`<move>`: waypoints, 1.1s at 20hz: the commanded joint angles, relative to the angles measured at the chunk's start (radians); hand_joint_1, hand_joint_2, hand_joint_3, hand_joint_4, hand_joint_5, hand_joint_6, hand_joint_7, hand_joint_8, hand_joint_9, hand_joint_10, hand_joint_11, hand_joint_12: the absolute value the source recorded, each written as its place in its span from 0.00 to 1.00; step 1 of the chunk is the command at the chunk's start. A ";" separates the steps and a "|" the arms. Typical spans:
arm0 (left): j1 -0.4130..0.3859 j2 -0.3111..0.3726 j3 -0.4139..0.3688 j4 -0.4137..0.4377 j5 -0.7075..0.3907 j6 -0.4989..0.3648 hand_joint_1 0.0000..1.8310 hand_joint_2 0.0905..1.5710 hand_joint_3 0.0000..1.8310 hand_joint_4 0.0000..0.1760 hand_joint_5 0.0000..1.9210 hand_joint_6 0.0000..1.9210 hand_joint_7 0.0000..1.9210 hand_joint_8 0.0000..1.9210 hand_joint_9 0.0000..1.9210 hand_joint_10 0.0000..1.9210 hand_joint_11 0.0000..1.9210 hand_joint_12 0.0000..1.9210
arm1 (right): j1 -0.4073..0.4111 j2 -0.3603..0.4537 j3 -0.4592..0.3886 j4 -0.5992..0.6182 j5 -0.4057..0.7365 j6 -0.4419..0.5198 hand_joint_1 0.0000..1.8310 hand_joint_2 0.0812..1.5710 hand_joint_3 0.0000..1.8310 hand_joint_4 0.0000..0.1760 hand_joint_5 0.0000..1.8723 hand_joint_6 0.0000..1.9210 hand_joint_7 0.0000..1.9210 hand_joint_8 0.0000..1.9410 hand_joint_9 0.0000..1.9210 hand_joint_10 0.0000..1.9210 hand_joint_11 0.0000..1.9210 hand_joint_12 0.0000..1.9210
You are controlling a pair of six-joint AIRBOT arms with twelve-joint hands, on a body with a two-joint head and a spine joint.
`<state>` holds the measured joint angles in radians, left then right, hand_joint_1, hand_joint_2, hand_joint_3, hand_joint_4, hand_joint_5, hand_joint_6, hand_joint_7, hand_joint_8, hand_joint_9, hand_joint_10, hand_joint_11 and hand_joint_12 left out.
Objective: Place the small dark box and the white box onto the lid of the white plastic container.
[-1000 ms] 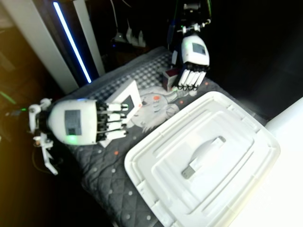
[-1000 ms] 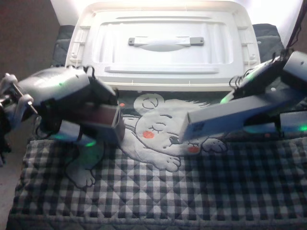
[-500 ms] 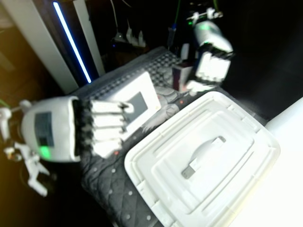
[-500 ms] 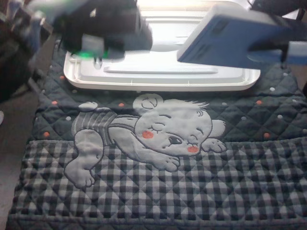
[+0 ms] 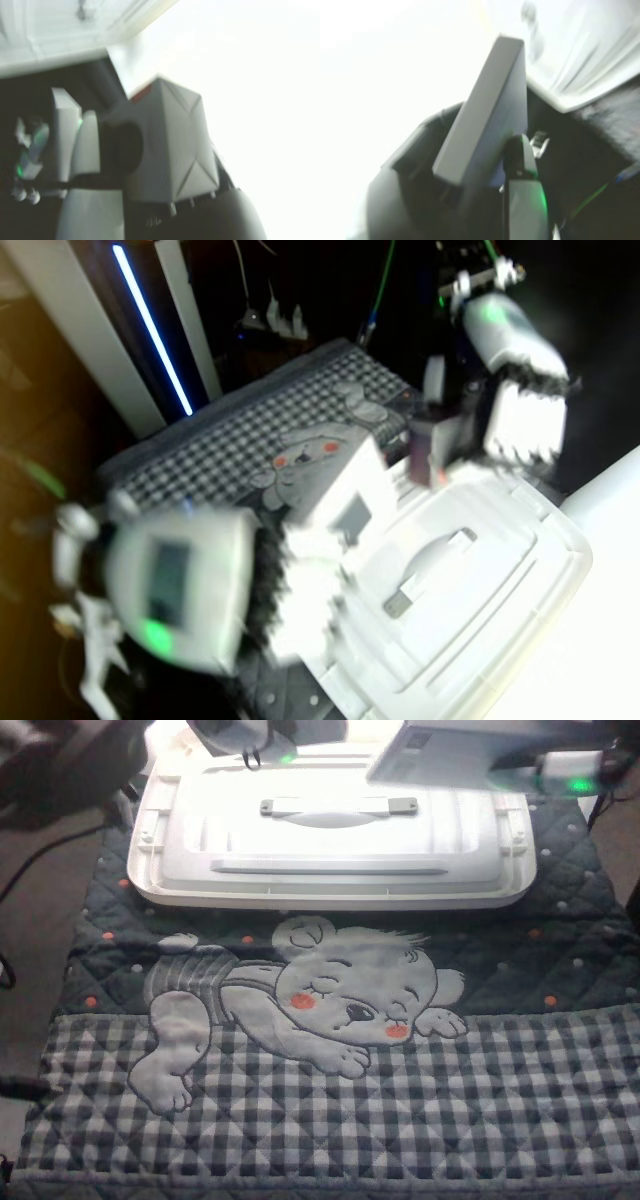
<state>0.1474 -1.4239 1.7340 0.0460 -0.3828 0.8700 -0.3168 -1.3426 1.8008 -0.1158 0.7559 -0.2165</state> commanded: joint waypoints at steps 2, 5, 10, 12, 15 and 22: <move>-0.034 0.003 -0.010 -0.024 -0.120 0.034 0.65 0.62 0.00 0.97 0.04 0.02 0.00 0.00 0.00 0.00 0.00 0.08 | 0.011 0.015 0.006 0.036 0.100 0.009 0.68 0.63 0.00 0.91 0.00 0.00 0.00 0.00 0.00 0.00 0.00 0.15; -0.029 0.024 -0.050 -0.045 -0.132 0.079 0.64 0.60 0.00 1.00 0.02 0.00 0.00 0.00 0.00 0.00 0.00 0.00 | 0.011 0.012 0.007 0.024 0.100 0.011 0.65 0.63 0.00 0.95 0.00 0.00 0.00 0.00 0.00 0.00 0.00 0.07; 0.008 0.079 -0.141 -0.049 -0.223 0.079 0.63 0.58 0.00 0.99 0.00 0.00 0.00 0.00 0.00 0.00 0.00 0.00 | 0.011 0.027 -0.051 -0.060 0.121 0.063 0.61 0.61 0.00 0.85 0.00 0.00 0.00 0.00 0.00 0.00 0.00 0.00; 0.025 0.107 -0.182 -0.040 -0.270 0.079 0.62 0.58 0.00 0.94 0.00 0.00 0.00 0.00 0.00 0.00 0.00 0.00 | 0.011 0.055 -0.083 -0.068 0.162 0.064 0.55 0.60 0.00 0.72 0.00 0.00 0.00 0.00 0.00 0.00 0.00 0.00; 0.051 0.165 -0.259 -0.031 -0.351 0.079 0.61 0.59 0.00 0.82 0.00 0.00 0.00 0.00 0.00 0.00 0.00 0.00 | 0.010 0.108 -0.151 -0.074 0.255 0.064 0.50 0.58 0.00 0.87 0.00 0.00 0.00 0.00 0.00 0.00 0.00 0.00; 0.154 0.292 -0.415 -0.029 -0.581 0.076 0.60 0.57 0.00 0.99 0.00 0.00 0.00 0.00 0.20 0.00 0.05 0.46 | -0.053 0.218 -0.292 -0.085 0.465 0.063 0.44 0.47 0.00 1.00 0.00 0.00 0.00 0.00 0.00 0.00 0.00 0.01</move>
<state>0.3195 -1.1339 1.3067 0.0296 -0.8074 0.9466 -0.3809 -1.1400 1.4971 -0.2687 1.0798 -0.1570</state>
